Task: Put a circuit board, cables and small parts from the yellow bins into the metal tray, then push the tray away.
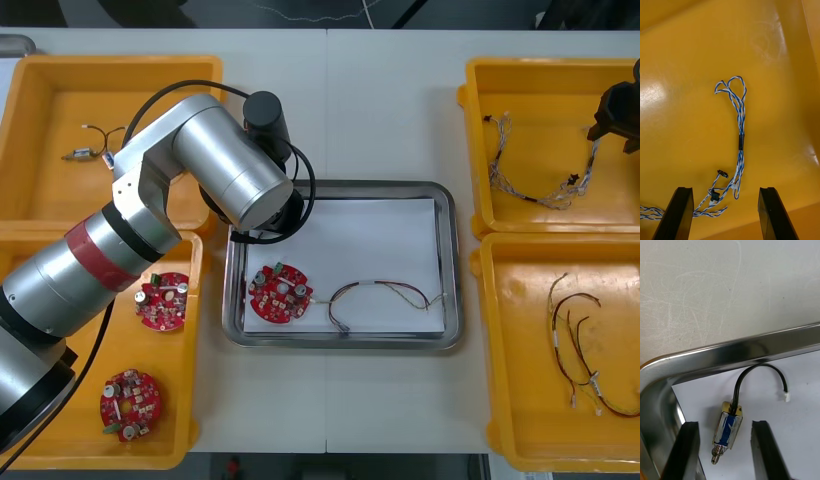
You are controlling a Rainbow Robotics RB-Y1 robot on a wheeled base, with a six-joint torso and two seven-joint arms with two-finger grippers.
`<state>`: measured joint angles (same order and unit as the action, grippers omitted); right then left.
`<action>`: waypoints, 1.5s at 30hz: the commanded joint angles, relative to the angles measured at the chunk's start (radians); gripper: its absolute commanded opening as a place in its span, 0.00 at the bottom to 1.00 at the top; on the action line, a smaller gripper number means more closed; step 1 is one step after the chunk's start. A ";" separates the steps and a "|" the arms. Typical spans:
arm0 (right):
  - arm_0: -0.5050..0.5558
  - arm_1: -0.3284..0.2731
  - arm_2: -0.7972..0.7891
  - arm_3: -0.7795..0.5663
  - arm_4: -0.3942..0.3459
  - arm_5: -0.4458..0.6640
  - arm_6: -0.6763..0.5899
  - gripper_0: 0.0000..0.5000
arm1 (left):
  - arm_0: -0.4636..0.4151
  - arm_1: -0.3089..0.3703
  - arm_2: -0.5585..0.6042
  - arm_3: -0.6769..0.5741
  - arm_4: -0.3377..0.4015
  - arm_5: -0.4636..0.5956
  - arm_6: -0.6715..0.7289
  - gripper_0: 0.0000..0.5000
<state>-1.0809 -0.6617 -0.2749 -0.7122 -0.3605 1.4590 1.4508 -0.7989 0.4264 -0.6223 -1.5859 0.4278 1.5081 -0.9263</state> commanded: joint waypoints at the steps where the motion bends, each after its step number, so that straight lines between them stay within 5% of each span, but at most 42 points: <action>1: -0.016 0.017 0.002 -0.010 0.025 -0.034 -0.041 1.00 | 0.003 -0.021 -0.011 -0.009 -0.003 -0.025 0.133 1.00; 14: 0.042 0.030 0.002 -0.010 0.049 -0.131 -0.058 1.00 | 0.003 -0.011 0.003 -0.043 -0.003 -0.014 0.149 1.00; 21: 0.059 0.036 -0.026 0.066 0.043 -0.239 -0.059 1.00 | 0.001 0.015 0.104 -0.175 0.011 0.104 0.162 1.00; 32: 0.059 0.051 -0.029 0.120 0.040 -0.281 -0.075 1.00 | 0.001 0.134 0.311 -0.313 0.124 0.294 0.144 1.00; 45: 0.082 0.057 -0.029 0.155 0.035 -0.290 -0.078 1.00 | 0.001 0.278 0.520 -0.212 0.221 0.320 -0.025 1.00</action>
<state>-1.0170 -0.6126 -0.2758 -0.5538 -0.3208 1.1812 1.4200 -0.7989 0.6548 -0.1829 -1.8285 0.6358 1.8222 -0.8510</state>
